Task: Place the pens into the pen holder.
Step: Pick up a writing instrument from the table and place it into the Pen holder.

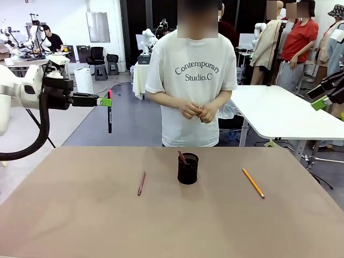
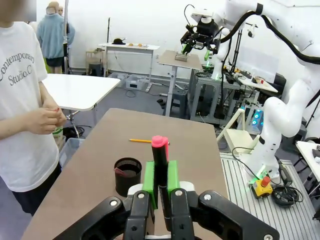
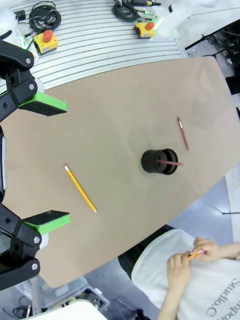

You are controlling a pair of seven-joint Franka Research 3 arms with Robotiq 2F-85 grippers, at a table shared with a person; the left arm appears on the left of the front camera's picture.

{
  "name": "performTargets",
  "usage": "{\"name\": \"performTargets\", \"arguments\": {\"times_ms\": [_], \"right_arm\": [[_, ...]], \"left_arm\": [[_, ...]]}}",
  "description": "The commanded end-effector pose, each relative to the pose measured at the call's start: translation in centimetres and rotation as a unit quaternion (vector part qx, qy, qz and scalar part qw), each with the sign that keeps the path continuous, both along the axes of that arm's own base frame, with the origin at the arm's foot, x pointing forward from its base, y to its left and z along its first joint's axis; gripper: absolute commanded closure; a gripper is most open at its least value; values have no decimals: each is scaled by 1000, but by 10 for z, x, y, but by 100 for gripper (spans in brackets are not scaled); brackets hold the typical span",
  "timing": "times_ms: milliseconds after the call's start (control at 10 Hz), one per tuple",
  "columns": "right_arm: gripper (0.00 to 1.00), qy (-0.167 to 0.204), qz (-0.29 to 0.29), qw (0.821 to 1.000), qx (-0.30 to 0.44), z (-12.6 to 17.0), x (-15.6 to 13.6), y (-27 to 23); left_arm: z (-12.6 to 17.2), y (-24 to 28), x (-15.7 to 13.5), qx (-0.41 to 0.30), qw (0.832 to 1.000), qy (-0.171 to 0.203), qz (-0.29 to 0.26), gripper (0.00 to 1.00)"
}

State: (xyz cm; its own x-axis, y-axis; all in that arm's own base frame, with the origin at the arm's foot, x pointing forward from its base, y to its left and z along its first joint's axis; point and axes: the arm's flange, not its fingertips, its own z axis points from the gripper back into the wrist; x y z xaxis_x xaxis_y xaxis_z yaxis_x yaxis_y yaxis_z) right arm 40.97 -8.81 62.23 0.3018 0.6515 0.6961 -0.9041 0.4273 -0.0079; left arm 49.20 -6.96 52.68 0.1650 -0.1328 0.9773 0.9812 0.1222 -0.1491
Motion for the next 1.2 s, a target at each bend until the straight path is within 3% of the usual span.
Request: {"name": "performTargets", "arguments": {"times_ms": [0,1100], "right_arm": [[0,-4,5,1000,7,1,0,0],[0,-4,5,1000,7,1,0,0]], "left_arm": [[1,0,-1,0,1000,8,-5,100],[1,0,-1,0,1000,8,-5,100]]}}
